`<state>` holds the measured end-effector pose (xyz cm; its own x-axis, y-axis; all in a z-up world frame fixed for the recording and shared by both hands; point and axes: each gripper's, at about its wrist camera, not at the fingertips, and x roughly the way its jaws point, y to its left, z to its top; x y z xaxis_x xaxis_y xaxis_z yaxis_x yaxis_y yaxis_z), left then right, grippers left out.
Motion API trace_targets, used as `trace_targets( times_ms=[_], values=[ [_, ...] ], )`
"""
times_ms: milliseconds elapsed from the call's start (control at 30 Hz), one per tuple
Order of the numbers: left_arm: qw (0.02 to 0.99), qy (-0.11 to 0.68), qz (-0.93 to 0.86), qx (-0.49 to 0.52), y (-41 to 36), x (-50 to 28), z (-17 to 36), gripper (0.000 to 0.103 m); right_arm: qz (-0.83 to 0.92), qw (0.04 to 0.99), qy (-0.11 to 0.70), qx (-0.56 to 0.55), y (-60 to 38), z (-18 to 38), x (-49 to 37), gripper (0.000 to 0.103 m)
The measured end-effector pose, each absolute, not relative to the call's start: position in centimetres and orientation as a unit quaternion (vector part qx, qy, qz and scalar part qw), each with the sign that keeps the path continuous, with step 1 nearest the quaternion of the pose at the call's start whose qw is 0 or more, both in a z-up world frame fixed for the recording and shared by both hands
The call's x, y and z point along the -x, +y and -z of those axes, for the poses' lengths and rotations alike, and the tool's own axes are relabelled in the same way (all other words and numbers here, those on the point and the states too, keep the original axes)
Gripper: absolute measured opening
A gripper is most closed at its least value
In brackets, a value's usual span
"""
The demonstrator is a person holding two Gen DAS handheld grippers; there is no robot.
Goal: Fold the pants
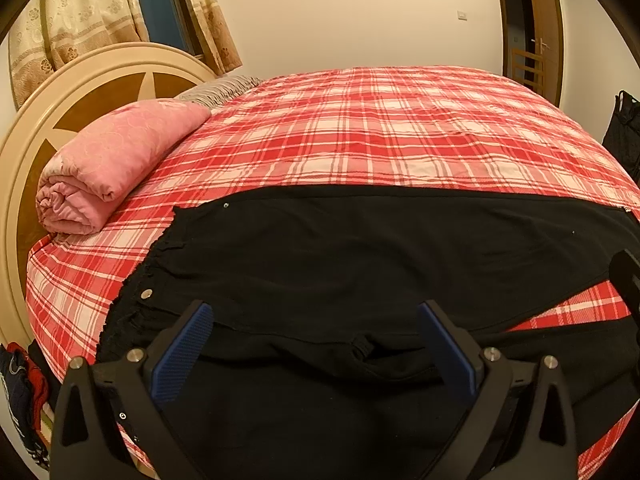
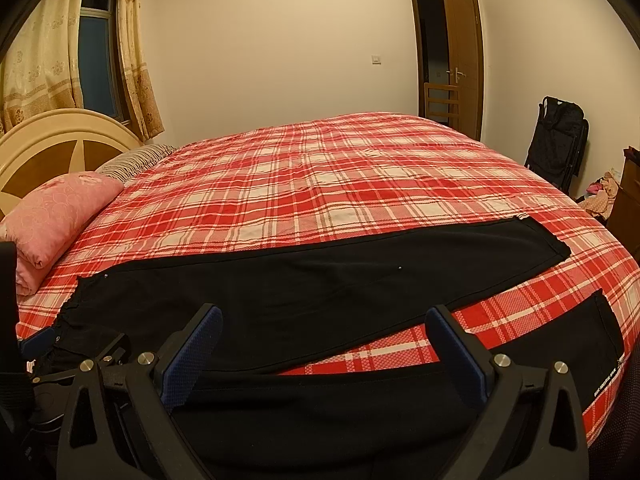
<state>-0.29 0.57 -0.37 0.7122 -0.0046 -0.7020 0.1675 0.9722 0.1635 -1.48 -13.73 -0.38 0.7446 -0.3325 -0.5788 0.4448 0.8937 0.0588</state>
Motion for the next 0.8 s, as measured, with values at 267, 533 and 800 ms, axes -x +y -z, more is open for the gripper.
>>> trace_targets(
  times_ms=[267, 533, 800],
  values=[
    [0.919, 0.376, 0.047, -0.108, 0.57, 0.29, 0.37, 0.103, 0.210, 0.929, 0.289, -0.096, -13.70, 0.45, 1.46, 0.102],
    [0.918, 0.378, 0.046, -0.108, 0.45, 0.25, 0.51, 0.103, 0.210, 0.928, 0.292, -0.097, -13.67, 0.67, 1.34, 0.102],
    [0.916, 0.384, 0.047, -0.106, 0.43, 0.02, 0.92, 0.103, 0.208, 0.926, 0.300, -0.098, -13.53, 0.98, 0.82, 0.102]
  ],
)
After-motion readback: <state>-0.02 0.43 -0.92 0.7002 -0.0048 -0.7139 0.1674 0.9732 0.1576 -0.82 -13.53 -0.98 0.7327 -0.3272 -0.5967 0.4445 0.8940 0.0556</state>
